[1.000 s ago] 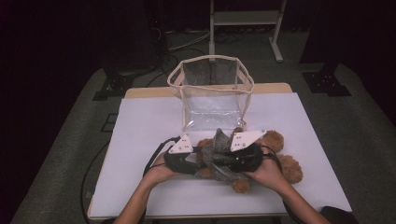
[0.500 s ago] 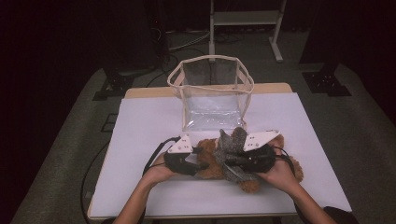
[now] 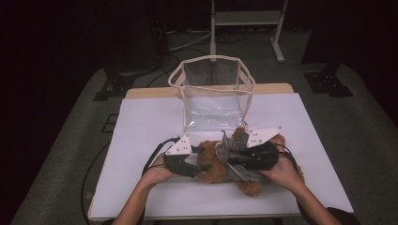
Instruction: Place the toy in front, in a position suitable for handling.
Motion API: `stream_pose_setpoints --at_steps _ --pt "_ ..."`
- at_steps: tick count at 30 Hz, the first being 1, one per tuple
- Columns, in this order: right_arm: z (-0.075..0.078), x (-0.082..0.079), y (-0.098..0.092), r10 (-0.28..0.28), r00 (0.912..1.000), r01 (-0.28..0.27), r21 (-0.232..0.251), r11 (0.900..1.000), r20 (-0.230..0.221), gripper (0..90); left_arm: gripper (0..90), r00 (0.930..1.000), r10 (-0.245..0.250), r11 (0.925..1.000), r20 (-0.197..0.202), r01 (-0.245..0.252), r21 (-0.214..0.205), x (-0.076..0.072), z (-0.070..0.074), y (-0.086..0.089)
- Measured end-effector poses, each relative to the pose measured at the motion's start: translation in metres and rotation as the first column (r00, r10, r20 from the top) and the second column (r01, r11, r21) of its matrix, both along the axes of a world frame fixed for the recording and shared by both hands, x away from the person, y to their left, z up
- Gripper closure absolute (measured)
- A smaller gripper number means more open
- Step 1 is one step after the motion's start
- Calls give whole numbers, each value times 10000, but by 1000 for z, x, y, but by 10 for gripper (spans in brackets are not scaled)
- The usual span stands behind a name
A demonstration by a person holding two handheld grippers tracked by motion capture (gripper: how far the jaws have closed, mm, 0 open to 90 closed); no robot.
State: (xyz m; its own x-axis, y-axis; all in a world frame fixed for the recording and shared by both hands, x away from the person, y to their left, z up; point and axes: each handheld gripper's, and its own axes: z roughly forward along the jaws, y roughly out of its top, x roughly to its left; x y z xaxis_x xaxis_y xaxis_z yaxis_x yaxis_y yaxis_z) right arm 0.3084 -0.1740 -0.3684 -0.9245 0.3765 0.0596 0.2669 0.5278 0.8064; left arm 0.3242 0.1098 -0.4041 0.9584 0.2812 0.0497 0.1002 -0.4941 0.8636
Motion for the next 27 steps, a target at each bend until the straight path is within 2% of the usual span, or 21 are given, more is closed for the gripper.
stream_pose_setpoints --at_steps 3,5,9,12,15,19,24,27 --pt "2 -4 -4 55 10000 -55 -28 10000 -67 755 382 9997 -196 9998 -125 197 71 -2 -4 -5" --pt "9 -1 -6 -3 10000 3 58 10000 11 755 382 9996 -292 9993 -45 292 224 -4 -4 -7" --pt "22 14 -3 -74 10000 73 294 9995 20 753 379 9970 -766 9954 57 761 574 -10 -4 -9" --pt "25 30 2 -101 9995 111 330 9994 -302 752 375 9950 -987 9921 169 971 799 -12 -3 -8" --pt "17 38 7 -29 9982 30 14 10000 -604 752 372 9954 -928 9929 217 909 763 -11 0 -5" --pt "10 34 -1 42 9944 -32 92 10000 -1060 752 339 9985 -520 9984 156 516 241 -7 3 -1" --pt "6 26 -10 79 9907 -65 105 9999 -1357 752 382 9974 -710 9969 119 706 335 -10 1 -6" --pt "12 31 -7 74 9925 -66 67 10000 -1219 752 398 9968 -782 9957 178 772 513 -12 1 -9"
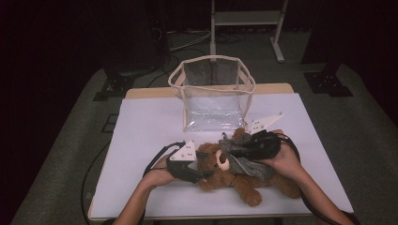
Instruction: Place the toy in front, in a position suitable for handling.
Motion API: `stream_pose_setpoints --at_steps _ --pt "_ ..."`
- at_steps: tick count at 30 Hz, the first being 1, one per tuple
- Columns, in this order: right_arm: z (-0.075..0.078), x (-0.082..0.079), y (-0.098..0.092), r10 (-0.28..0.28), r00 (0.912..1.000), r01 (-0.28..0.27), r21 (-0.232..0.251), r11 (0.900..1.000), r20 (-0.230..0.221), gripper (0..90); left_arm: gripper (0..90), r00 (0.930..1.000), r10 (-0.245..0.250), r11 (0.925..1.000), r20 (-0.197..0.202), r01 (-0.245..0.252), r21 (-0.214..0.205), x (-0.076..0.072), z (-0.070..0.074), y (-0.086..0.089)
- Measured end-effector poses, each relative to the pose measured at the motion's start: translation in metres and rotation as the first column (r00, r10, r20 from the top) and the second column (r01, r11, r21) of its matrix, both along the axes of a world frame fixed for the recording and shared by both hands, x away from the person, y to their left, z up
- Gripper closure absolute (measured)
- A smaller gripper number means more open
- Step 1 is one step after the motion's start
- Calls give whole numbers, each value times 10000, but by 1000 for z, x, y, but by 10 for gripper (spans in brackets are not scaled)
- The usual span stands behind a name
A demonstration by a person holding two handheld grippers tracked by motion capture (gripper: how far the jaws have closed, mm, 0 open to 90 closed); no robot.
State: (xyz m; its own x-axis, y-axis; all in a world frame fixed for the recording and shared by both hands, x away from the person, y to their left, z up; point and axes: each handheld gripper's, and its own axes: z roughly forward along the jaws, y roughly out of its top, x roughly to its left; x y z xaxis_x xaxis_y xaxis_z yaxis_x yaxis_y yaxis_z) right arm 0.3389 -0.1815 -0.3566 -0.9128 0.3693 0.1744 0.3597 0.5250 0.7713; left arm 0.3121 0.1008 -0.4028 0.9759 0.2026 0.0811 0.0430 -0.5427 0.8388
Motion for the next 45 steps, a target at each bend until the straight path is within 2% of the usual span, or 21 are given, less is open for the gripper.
stream_pose_setpoints --at_steps 6,10,13,17,20,23,24,29,32,35,38,40,42,45 --pt "7 23 24 482 9984 -486 -140 9987 -308 752 397 9994 -280 9990 218 273 346 -3 0 0" --pt "6 40 38 712 9939 -718 -36 9974 -847 752 397 9970 -699 9965 340 682 479 -8 2 -2" --pt "0 48 57 959 9885 -1004 -333 9944 -1165 752 397 9944 -1003 9933 345 981 605 -12 3 -3" --pt "-8 51 76 1088 9858 -1194 -787 9897 -1280 751 395 9921 -1212 9900 329 1184 761 -12 2 -2" --pt "-10 54 74 1020 9846 -1135 -752 9907 -1422 752 392 9926 -1185 9914 263 1168 583 -11 2 0" --pt "-9 53 67 941 9867 -1045 -739 9918 -1323 753 393 9932 -1124 9921 297 1105 589 -10 2 0" --pt "-8 50 54 782 9897 -872 -718 9936 -1195 753 393 9935 -1089 9926 341 1068 581 -9 1 0" --pt "-6 39 23 263 9949 -338 -761 9965 -973 755 396 9947 -950 9942 385 929 549 -7 1 -1" --pt "-5 31 6 56 9960 -123 -738 9972 -897 756 392 9971 -667 9967 370 649 479 -4 1 0" --pt "1 18 -8 26 9968 -63 -456 9989 -804 757 389 9976 -519 9976 454 497 483 -2 1 -1" --pt "10 0 -14 182 9987 -194 -230 9995 -472 756 389 9987 -156 9994 477 140 328 1 1 -2" --pt "14 -10 -13 305 9993 -310 -190 9993 -233 756 384 9987 321 9994 403 -327 142 5 1 -3" --pt "18 -20 -8 411 9990 -406 -323 9987 150 755 376 9959 836 9965 335 -836 -10 8 2 -3" --pt "14 -26 3 437 9976 -403 -624 9972 535 755 377 9935 1073 9942 372 -1071 -83 10 4 -1"
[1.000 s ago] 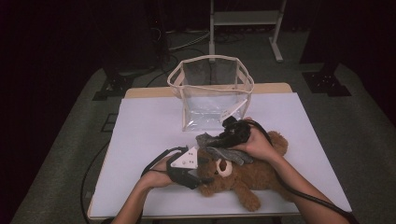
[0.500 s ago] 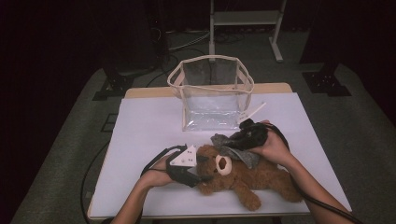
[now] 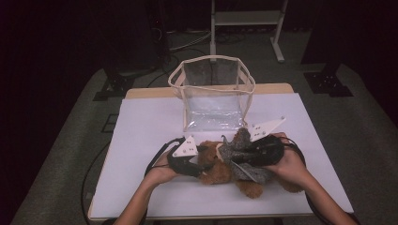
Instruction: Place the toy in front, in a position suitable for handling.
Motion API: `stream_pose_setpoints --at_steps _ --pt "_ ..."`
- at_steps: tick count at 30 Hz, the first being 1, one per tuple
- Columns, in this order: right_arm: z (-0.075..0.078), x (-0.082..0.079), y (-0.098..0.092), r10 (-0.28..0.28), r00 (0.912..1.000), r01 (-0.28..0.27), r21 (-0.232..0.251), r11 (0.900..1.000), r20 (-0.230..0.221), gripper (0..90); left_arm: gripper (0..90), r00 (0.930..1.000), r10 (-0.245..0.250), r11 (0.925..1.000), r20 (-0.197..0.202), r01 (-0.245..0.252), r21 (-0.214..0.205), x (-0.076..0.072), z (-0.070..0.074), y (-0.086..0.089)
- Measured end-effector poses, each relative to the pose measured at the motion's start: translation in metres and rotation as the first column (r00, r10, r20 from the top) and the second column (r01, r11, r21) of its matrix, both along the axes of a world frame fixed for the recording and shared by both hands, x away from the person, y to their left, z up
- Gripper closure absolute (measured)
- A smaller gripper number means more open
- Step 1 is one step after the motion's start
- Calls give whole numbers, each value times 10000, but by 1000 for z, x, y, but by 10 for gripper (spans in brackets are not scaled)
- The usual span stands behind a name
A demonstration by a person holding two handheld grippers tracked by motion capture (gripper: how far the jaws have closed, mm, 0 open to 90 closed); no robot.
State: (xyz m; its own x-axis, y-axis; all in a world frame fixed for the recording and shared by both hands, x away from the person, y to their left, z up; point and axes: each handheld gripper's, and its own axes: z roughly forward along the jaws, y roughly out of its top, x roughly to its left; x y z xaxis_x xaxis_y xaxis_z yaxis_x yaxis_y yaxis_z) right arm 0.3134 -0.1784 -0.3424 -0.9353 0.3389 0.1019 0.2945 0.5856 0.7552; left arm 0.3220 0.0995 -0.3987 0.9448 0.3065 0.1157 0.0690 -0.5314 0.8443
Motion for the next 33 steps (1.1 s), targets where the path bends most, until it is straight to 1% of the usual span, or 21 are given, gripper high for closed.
stream_pose_setpoints --at_steps 1,3,4,5,6,7,9,10,13,15,16,17,18,19,23,25,27,29,31,32,33 --pt "-3 2 2 -44 10000 44 -53 10000 -50 756 377 10000 13 10000 19 -13 26 0 1 1" --pt "-11 9 4 -144 9998 144 7 9999 -149 757 376 10000 59 9999 5 -59 124 -1 1 6" --pt "-14 13 5 -255 9996 255 2 9997 -140 757 376 9999 77 9998 -77 -76 167 -1 0 8" --pt "-14 13 5 -255 9996 255 2 9997 -140 757 377 9999 77 9998 -77 -76 167 -1 0 8" --pt "-16 21 4 -507 9986 508 80 9987 -115 758 383 9996 138 9994 -250 -130 324 0 -4 14" --pt "-15 24 4 -571 9983 572 97 9983 -135 757 391 9992 191 9993 -356 -180 317 0 -7 17" --pt "-12 28 7 -615 9981 616 166 9980 -61 757 397 9976 271 9996 -644 -264 124 2 -12 20" --pt "-9 27 10 -580 9983 580 143 9982 18 757 400 9969 277 9996 -731 -275 36 3 -14 20" --pt "0 24 23 -367 9989 367 1 9993 288 757 409 9970 191 9998 -749 -198 -83 4 -16 18" --pt "2 24 35 -168 9991 176 -189 9997 401 757 413 9967 193 9997 -789 -204 -122 5 -16 18" --pt "1 25 42 -26 9989 42 -340 9994 477 757 414 9966 210 9997 -797 -222 -132 5 -17 18" --pt "1 25 42 -26 9989 42 -340 9994 477 757 415 9966 210 9997 -797 -222 -132 5 -17 18" --pt "0 28 56 209 9984 -182 -503 9986 522 757 416 9964 200 9996 -819 -214 -167 5 -18 19" --pt "-1 29 60 309 9981 -281 -525 9982 532 757 418 9962 208 9995 -848 -228 -225 5 -18 19" --pt "-8 35 83 574 9975 -539 -808 9953 415 758 423 9959 129 9996 -891 -151 -239 5 -18 19" --pt "-11 40 89 646 9974 -618 -842 9945 308 759 426 9954 149 9994 -944 -177 -290 5 -19 20" --pt "-10 45 88 499 9987 -488 -716 9962 135 759 432 9951 83 9993 -989 -119 -361 6 -19 20" --pt "-6 50 80 349 9993 -341 -490 9982 155 759 433 9950 40 9992 -996 -80 -396 5 -19 19" --pt "-1 52 73 167 9995 -154 -460 9988 276 759 433 9960 -152 9996 -879 130 -257 4 -18 17" --pt "2 52 70 -34 9996 47 -443 9990 281 759 431 9963 -159 9996 -848 139 -244 3 -18 16" --pt "3 53 67 -35 9995 51 -478 9988 319 759 426 9968 -113 9996 -794 94 -248 3 -17 16"
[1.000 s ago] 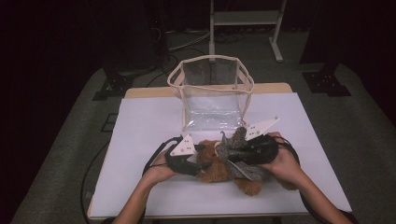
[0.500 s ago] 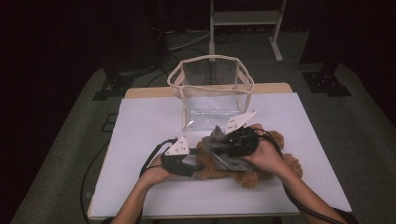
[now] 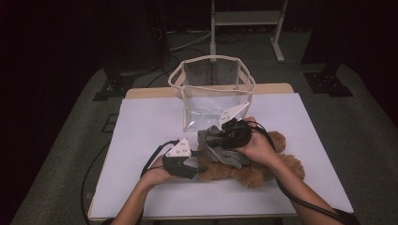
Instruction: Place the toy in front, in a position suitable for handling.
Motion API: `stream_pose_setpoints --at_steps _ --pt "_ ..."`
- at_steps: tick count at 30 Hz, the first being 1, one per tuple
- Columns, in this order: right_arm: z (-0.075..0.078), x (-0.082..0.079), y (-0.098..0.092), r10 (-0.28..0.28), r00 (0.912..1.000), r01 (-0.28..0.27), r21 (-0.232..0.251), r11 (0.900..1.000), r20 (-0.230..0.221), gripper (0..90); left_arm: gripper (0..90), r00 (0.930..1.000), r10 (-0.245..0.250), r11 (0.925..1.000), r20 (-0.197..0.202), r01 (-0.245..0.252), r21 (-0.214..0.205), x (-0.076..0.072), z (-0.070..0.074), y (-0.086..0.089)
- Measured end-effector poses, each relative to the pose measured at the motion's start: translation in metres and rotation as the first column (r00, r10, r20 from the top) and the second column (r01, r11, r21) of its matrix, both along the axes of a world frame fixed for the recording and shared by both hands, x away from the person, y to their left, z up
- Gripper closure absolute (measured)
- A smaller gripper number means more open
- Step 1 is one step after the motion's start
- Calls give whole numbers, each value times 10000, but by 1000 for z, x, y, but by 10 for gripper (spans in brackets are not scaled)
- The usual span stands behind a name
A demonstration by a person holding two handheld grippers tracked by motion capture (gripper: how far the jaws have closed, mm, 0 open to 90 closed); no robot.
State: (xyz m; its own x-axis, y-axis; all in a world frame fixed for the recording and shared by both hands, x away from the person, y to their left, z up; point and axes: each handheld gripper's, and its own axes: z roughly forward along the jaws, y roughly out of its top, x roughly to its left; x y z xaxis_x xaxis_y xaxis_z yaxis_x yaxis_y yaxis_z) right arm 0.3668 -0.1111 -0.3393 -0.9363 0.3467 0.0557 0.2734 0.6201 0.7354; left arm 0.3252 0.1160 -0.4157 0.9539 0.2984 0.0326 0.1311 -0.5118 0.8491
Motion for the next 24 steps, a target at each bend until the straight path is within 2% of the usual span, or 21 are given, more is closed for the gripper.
stream_pose_setpoints --at_steps 3,4,7,9,13,15,19,22,24 --pt "-2 -1 -2 56 9998 -59 -163 9998 -205 759 395 9995 277 9996 117 -276 -93 2 4 3" --pt "-3 -3 0 196 9992 -204 -219 9996 -362 759 395 9997 239 9997 59 -239 -98 2 4 3" --pt "-4 -9 7 580 9973 -599 -411 9974 -455 759 404 9999 -10 10000 -125 10 -4 0 -1 -1" --pt "-4 -8 10 628 9971 -650 -513 9966 -421 759 406 9999 -136 9997 -38 137 195 -1 0 -3" --pt "-5 1 13 408 9975 -435 -450 9980 -575 759 413 9992 -400 9988 3 400 292 -3 0 -4" --pt "-6 7 16 381 9957 -412 -346 9986 -848 760 411 9987 -511 9980 8 510 375 -5 0 -5" --pt "-7 12 18 386 9942 -437 -489 9978 -1005 759 404 9985 -538 9977 22 537 409 -5 0 -4" --pt "-2 18 9 191 9961 -225 -391 9990 -860 759 403 9973 -737 9962 43 735 459 -7 1 -5" --pt "1 24 -1 -167 9951 136 -327 9994 -972 759 394 9964 -844 9954 51 840 466 -8 2 -6"
